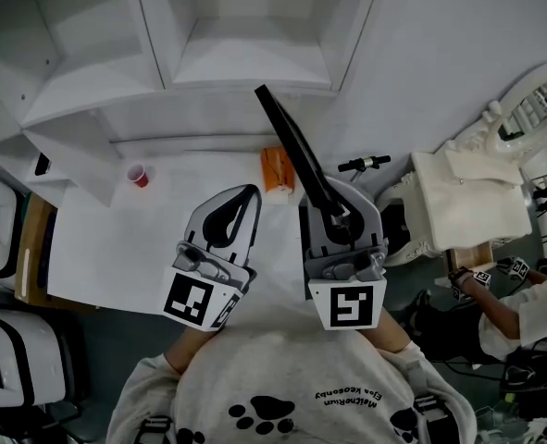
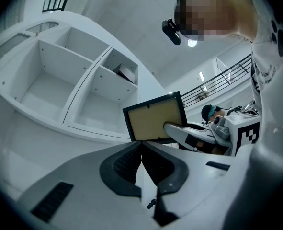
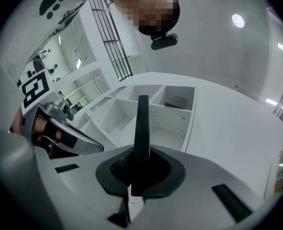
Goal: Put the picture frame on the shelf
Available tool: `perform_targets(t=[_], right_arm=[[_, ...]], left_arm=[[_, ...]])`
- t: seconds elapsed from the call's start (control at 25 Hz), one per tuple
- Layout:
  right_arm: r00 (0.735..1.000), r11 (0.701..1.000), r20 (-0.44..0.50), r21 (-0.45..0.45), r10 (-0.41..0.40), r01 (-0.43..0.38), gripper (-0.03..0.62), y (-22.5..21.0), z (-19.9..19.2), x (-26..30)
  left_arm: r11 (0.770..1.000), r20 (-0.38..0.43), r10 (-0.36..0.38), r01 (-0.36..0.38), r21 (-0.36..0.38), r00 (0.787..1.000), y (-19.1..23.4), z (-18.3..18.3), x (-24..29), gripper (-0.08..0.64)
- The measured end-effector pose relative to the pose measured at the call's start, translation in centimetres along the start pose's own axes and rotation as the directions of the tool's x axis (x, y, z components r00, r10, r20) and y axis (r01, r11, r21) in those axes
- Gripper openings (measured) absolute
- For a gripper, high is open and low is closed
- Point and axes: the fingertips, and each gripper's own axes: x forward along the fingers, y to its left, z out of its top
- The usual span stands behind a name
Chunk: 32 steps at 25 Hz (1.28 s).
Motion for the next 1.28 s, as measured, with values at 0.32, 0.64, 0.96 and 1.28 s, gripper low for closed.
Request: perform_targets(t=[0.32,0.64,0.96,1.28], right_arm=[[1.000,0.989,0.001,-0.147,0.027,-0.027,0.038,-0.6,0.6,2.3],[0.997,0.946,-0.013,-0.314,0.078,-0.078,0.038,-1.0,1.7,4.7],[0.991,0.855,-0.082,-0.502,0.105,-0.132,0.038,-2.0,0.4,7.8],[0.976,0.755,-0.183,-0.623,0.115,-0.205,0.038,-2.3,-2.3,10.4]], left_arm=[[0.999,0.025,-0.032,0.032,0.024,0.999,0.9,0.8,1.0,0.020],[1.000,0.070,-0.029,0.029,-0.010,0.997,2.5,2.0,2.0,0.020],[0.998,0.051,-0.056,0.055,0.015,0.997,3.1,1.7,2.6,0.020],[0.998,0.048,-0.054,0.054,0.011,0.997,3.8,1.3,3.2,0.020]])
